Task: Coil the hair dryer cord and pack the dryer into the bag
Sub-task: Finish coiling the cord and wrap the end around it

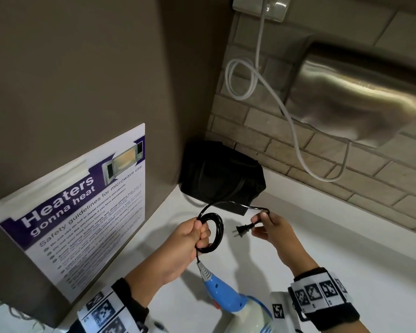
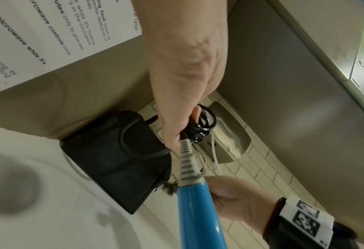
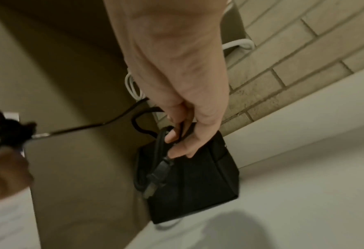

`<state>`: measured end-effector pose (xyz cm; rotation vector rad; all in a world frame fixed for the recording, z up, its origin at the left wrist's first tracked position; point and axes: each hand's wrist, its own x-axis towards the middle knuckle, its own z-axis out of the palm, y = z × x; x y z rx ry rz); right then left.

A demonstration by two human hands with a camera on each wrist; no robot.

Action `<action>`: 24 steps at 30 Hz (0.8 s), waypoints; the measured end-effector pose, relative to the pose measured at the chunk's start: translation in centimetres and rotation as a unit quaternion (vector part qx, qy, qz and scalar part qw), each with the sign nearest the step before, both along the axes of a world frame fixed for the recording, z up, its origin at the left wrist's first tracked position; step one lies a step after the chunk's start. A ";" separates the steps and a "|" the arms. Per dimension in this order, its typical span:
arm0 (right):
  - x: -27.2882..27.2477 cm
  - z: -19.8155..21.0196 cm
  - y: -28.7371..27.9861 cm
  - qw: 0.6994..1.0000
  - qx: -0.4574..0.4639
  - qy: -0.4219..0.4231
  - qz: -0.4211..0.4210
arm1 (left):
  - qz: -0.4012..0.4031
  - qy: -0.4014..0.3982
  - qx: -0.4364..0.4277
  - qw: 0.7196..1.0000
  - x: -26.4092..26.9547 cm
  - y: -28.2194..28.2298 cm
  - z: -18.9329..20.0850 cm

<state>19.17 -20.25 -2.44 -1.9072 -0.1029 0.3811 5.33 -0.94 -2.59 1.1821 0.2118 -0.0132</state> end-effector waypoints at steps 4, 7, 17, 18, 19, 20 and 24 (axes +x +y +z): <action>-2.1 1.5 1.8 0.985 0.141 0.081 0.049 | -0.008 0.011 0.017 1.000 0.1 -0.2 0.5; -3.4 1.5 3.2 0.974 0.184 0.107 0.081 | 0.003 0.024 0.017 1.000 0.2 -0.3 0.4; -4.2 1.3 3.7 0.968 0.206 0.102 0.097 | 0.026 0.036 -0.046 0.998 0.1 -0.3 0.3; -4.3 1.3 3.8 0.968 0.208 0.100 0.099 | 0.023 0.035 -0.047 0.998 0.1 -0.4 0.4; -4.3 1.2 3.9 0.968 0.209 0.097 0.098 | 0.019 0.036 -0.048 0.998 0.2 -0.5 0.4; -4.4 1.2 4.0 0.968 0.213 0.097 0.095 | 0.014 0.037 -0.048 0.998 0.2 -0.5 0.5; -5.2 1.2 4.5 0.959 0.233 0.124 0.105 | -0.022 0.051 -0.061 0.997 0.4 -0.7 0.4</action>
